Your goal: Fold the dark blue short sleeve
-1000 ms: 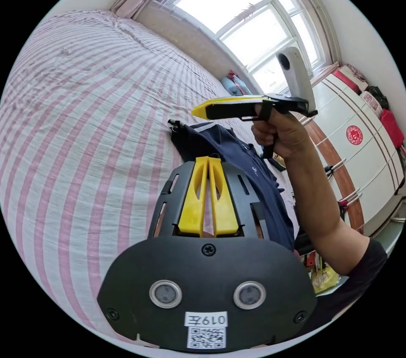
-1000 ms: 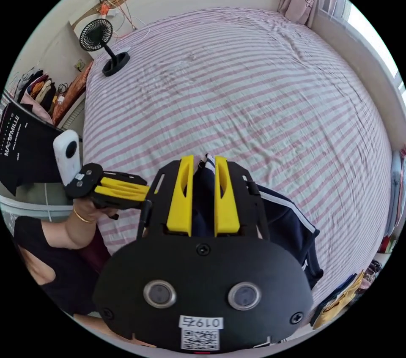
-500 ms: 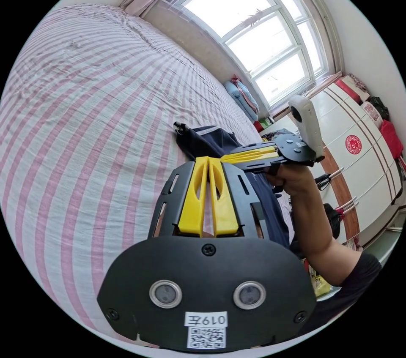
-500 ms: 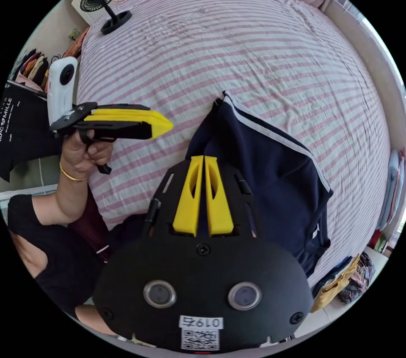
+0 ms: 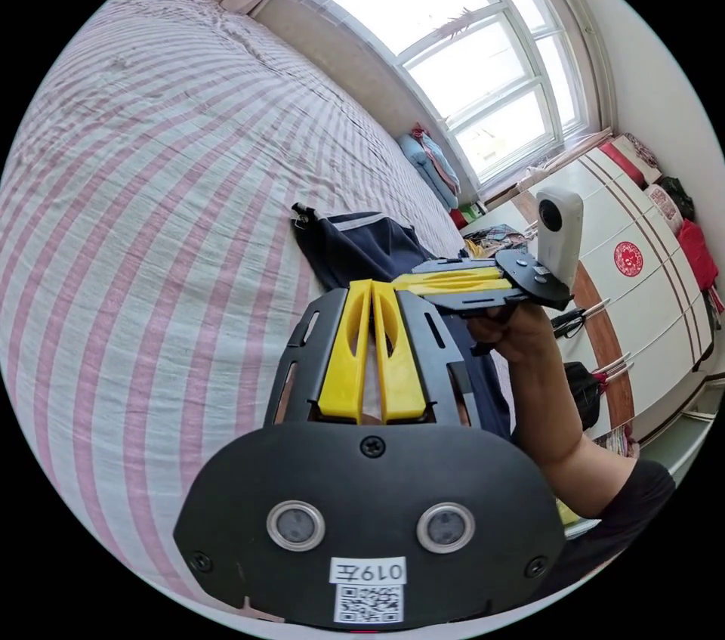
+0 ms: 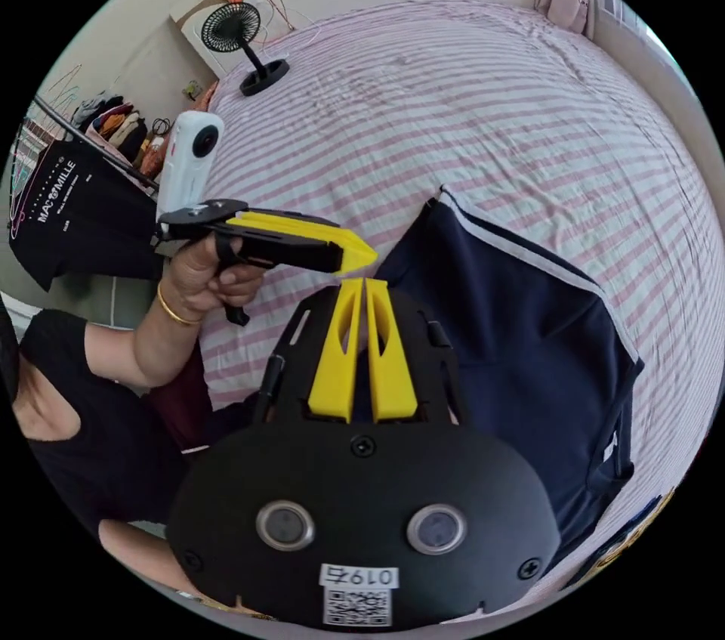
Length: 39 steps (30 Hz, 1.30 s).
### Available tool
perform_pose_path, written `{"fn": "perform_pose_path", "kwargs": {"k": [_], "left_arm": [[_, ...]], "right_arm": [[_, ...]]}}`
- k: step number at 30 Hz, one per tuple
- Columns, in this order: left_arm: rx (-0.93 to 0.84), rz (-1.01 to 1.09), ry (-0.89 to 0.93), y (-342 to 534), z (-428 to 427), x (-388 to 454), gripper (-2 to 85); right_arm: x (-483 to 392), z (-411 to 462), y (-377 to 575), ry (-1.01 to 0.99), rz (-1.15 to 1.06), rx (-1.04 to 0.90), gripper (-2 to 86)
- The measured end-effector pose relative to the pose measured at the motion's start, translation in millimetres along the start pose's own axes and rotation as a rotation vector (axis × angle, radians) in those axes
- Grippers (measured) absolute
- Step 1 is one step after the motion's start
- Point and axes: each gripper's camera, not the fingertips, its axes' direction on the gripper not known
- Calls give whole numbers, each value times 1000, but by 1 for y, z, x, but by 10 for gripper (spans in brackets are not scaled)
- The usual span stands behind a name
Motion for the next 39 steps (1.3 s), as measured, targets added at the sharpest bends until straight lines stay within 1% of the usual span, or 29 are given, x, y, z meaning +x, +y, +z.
{"fn": "perform_pose_path", "kwargs": {"k": [1,2,3,4,6,8,10,13,19,23,24,28,31,35,37,39], "left_arm": [[10,30,0,1,1,6,8],[23,71,7,2,2,14,8],[34,96,14,3,2,19,8],[48,132,26,5,4,27,8],[34,160,30,7,11,35,8],[-30,167,-7,8,27,38,8],[-70,167,-22,10,37,37,8],[-105,138,3,10,42,32,7],[-123,111,10,10,43,22,7],[-130,96,47,9,46,17,8],[-134,95,43,9,47,17,8],[-146,86,-32,9,52,18,9],[-172,72,-98,8,58,17,9],[-198,62,-105,7,63,16,8],[-194,60,-99,6,63,15,7],[-195,57,-92,5,64,14,7]], "right_arm": [[7,-11,1,59,-1,52,1],[12,-14,0,100,-1,64,8],[21,-16,-5,197,-8,67,20],[30,-13,-10,257,-20,52,56],[38,-4,-21,273,-84,-4,77],[34,6,-29,301,-185,-25,80],[22,23,-35,352,-324,-65,81],[9,41,-38,348,-451,-130,77],[3,68,-40,295,-545,-247,71],[6,71,-39,243,-532,-264,53],[8,69,-38,237,-523,-259,32],[17,49,-35,281,-425,-112,4],[27,52,-34,276,-344,-107,1],[27,71,-32,307,-275,-121,-1],[25,77,-29,330,-234,-97,-1],[29,77,-28,314,-208,-93,-1]]}}
